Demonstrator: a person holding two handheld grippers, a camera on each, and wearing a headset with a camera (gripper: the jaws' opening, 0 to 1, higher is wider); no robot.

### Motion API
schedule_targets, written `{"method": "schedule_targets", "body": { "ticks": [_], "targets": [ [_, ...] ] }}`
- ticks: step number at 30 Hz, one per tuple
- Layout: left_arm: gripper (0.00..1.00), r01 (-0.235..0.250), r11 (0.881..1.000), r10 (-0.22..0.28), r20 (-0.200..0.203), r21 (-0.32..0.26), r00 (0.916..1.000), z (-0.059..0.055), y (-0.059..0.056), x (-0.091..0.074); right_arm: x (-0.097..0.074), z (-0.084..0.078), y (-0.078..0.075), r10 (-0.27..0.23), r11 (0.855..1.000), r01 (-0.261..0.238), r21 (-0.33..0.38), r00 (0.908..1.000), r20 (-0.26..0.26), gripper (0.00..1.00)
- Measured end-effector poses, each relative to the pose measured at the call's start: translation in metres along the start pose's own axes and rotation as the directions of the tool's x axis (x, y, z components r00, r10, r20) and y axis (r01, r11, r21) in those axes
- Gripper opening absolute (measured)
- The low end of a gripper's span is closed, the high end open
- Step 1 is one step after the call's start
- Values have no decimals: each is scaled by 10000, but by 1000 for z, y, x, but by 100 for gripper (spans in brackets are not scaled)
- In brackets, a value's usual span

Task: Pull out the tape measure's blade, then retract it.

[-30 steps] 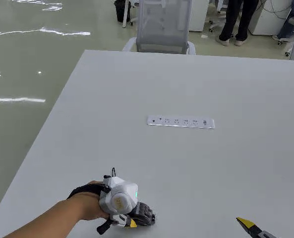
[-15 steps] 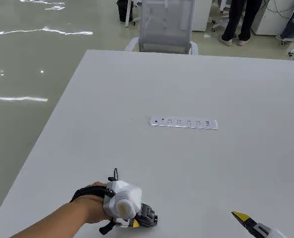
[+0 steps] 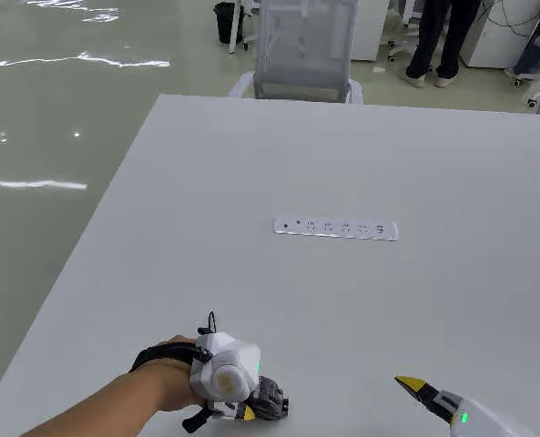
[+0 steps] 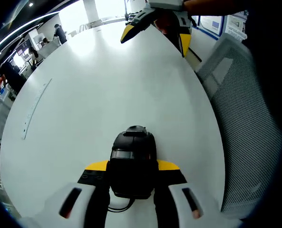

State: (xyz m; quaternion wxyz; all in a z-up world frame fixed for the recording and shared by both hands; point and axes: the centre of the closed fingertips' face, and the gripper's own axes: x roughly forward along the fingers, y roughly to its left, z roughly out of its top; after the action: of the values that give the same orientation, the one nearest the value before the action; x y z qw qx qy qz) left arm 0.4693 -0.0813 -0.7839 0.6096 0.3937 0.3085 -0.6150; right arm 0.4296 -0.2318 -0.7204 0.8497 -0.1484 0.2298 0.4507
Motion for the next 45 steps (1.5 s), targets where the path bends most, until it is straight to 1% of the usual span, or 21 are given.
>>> {"method": "schedule_targets", "body": {
  "ticks": [4,5,7,10,15,18,21,29,32,35,37,40,42,45],
  "targets": [
    [31,-22,10000,22,-43,63,10000,0,0,0,12,5,-1,188,9998,-187,-109,9998,114,77],
    [31,-18,10000,18,-58,71,10000,0,0,0,15,7,-1,238,9994,-235,-241,9997,115,76],
    [31,-14,10000,14,-76,53,10000,0,0,0,20,9,-1,323,9993,-320,-217,9994,113,75],
    [31,-21,10000,21,-94,1,10000,0,0,1,30,12,-1,437,9989,-434,-198,9989,147,75],
    [31,-36,10000,36,-83,17,10000,0,0,1,42,14,-1,675,9974,-675,-259,9977,23,75],
    [31,-58,9999,58,-78,98,10000,0,0,2,50,12,4,1030,9934,-1039,-492,9945,-205,73],
    [31,-55,9999,56,-93,105,9999,0,0,2,55,12,6,1236,9904,-1252,-578,9919,-293,73],
    [31,-20,10000,20,-105,43,9999,0,0,3,69,20,10,1571,9851,-1588,-667,9871,-301,72],
    [31,-6,10000,6,-87,-27,10000,-1,0,3,75,19,13,1806,9801,-1832,-767,9827,-407,70],
    [31,-15,10000,16,-138,15,9999,0,0,4,81,17,16,2014,9752,-2053,-827,9780,-537,67],
    [31,-29,10000,29,-157,47,9999,-1,1,4,85,15,17,2088,9729,-2139,-878,9759,-640,66],
    [31,-25,10000,25,-158,39,9999,-1,1,4,90,14,21,2306,9660,-2386,-997,9693,-853,64],
    [31,-10,10000,10,-136,23,9999,-1,1,4,93,11,21,2389,9629,-2483,-1058,9665,-941,64],
    [31,10,10000,-10,-69,27,10000,-1,1,4,98,11,25,2595,9554,-2718,-1156,9594,-1109,62]
  ]
}}
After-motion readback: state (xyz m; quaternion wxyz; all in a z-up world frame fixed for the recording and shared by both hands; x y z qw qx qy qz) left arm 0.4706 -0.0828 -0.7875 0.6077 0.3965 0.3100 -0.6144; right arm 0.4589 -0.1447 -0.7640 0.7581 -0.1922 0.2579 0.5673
